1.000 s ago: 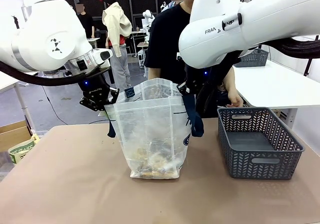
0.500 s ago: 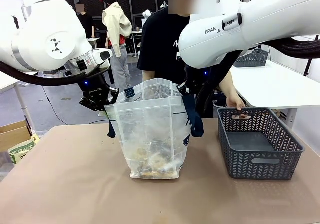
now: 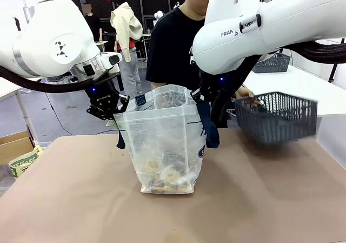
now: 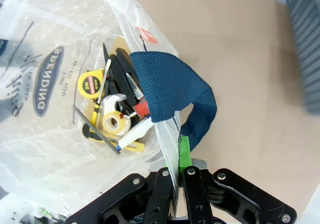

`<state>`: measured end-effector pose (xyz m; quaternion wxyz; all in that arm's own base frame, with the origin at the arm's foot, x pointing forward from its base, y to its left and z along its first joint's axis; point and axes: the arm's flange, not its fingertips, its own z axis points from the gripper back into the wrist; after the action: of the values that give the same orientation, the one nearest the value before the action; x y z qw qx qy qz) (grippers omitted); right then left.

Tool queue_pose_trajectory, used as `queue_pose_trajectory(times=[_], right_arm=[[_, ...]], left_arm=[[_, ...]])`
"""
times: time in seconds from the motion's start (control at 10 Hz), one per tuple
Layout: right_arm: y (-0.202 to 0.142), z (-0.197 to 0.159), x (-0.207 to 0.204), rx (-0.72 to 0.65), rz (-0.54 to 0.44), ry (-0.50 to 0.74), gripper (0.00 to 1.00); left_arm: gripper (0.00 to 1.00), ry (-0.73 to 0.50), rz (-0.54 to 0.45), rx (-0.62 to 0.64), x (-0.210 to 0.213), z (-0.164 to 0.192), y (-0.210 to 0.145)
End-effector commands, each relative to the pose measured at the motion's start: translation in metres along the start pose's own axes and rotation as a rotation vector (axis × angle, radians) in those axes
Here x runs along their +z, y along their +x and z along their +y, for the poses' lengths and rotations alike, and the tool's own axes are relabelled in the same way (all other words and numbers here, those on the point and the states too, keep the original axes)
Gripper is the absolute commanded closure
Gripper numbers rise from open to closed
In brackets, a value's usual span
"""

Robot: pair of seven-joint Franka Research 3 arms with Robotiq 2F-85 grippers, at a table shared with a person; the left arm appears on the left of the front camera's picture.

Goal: Transfer purchased items from the store into the shopping bag.
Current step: Move the Reusable shopping bag to the right side of the table.

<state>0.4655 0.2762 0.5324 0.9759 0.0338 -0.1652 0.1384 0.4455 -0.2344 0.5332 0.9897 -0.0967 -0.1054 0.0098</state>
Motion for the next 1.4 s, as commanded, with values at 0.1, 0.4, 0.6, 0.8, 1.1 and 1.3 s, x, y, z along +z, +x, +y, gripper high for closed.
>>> queue_pose_trajectory(times=[0.1, 0.4, 0.6, 0.8, 1.1, 1.3], right_arm=[[0.014, 0.021, -0.001, -0.100, -0.022, 0.025, 1.00], [0.025, 0.037, -0.009, -0.111, -0.004, 0.038, 1.00], [0.031, 0.047, -0.014, -0.137, -0.011, 0.053, 1.00], [0.034, 0.056, -0.018, -0.138, -0.002, 0.067, 1.00], [0.030, 0.051, -0.015, -0.122, 0.005, 0.070, 1.00], [0.030, 0.051, -0.015, -0.122, 0.005, 0.070, 1.00]], left_arm=[[1.00, -0.056, -0.027, 0.077, 0.007, -0.021, 0.001], [1.00, -0.122, 0.005, 0.105, 0.003, -0.029, -0.006], [1.00, -0.149, 0.022, 0.136, -0.005, -0.032, -0.007], [1.00, -0.179, 0.036, 0.133, -0.009, -0.040, -0.008], [1.00, -0.145, 0.042, 0.112, -0.006, -0.032, -0.005], [1.00, -0.148, 0.042, 0.120, -0.008, -0.033, -0.004]])
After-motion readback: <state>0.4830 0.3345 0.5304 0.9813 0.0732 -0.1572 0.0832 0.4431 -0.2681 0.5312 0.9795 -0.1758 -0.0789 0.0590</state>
